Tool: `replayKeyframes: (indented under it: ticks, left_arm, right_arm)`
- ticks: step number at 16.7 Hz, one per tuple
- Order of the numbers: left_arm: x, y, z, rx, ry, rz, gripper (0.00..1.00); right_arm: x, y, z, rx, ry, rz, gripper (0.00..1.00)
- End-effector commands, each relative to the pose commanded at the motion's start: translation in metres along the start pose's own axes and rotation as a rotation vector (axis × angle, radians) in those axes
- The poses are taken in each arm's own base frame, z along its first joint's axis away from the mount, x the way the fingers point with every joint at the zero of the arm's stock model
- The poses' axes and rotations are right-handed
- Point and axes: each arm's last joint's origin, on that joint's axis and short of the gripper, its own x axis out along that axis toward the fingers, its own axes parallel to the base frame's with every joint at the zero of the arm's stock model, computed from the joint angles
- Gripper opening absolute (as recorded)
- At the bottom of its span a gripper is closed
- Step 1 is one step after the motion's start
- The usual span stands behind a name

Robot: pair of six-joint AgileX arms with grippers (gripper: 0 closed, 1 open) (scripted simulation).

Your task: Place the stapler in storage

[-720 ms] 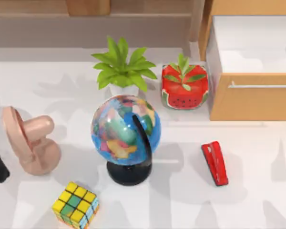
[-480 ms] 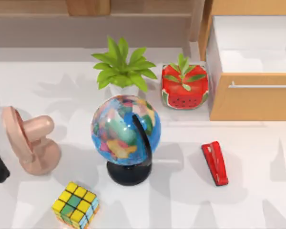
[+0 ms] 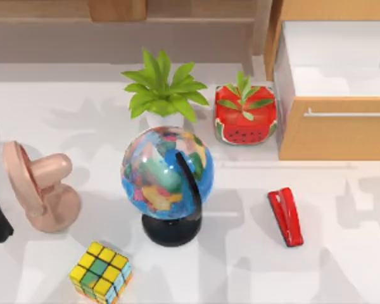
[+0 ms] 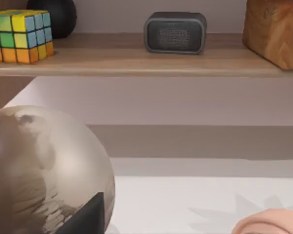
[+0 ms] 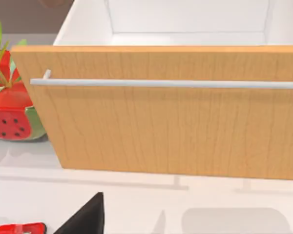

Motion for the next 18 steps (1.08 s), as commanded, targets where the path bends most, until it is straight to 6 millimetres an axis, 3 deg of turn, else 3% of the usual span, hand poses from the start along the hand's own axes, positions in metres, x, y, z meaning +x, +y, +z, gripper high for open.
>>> replayKeyframes:
  ticks: [5, 9, 14, 18]
  left_arm:
    - [0.0, 0.0, 0.0, 0.0, 0.0, 0.0, 1.0]
    - [0.0, 0.0, 0.0, 0.0, 0.0, 0.0, 1.0]
    - [0.0, 0.0, 0.0, 0.0, 0.0, 0.0, 1.0]
    - [0.0, 0.0, 0.0, 0.0, 0.0, 0.0, 1.0]
  right_arm:
    - [0.041, 0.029, 0.042, 0.007, 0.366, 0.057, 1.0]
    - [0.09, 0.064, 0.058, -0.017, 0.653, 0.063, 1.0]
    - [0.149, 0.11, 0.05, -0.07, 0.946, 0.031, 1.0]
    - [0.18, 0.137, 0.034, -0.111, 1.096, -0.005, 1.0]
